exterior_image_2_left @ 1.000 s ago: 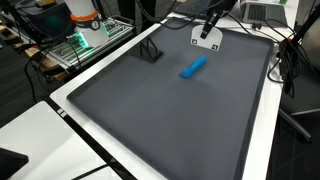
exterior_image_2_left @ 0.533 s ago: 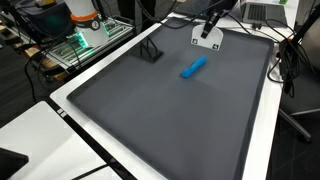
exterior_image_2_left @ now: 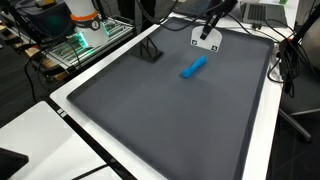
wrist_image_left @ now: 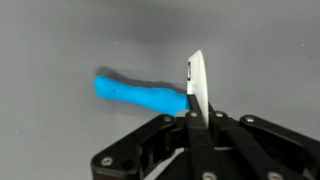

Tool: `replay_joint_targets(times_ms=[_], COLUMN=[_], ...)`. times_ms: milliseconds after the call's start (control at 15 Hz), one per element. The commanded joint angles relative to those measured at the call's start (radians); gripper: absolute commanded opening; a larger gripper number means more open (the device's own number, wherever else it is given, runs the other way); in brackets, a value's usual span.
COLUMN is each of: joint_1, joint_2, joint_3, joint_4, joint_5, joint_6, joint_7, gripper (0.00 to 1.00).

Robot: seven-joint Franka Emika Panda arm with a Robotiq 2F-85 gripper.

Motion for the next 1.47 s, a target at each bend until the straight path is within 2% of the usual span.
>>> replay_joint_targets(times_ms=[0,1400], joint_1=[0.009,0.059], joint_2=[0.029,0.155], joint_3=[-0.003,-0.038], joint_4=[0.009,0.111], joint_5=[0.013,-0.044], joint_6=[0.018,0.044], joint_7=[0.032,0.111], gripper=[0.01,0.01])
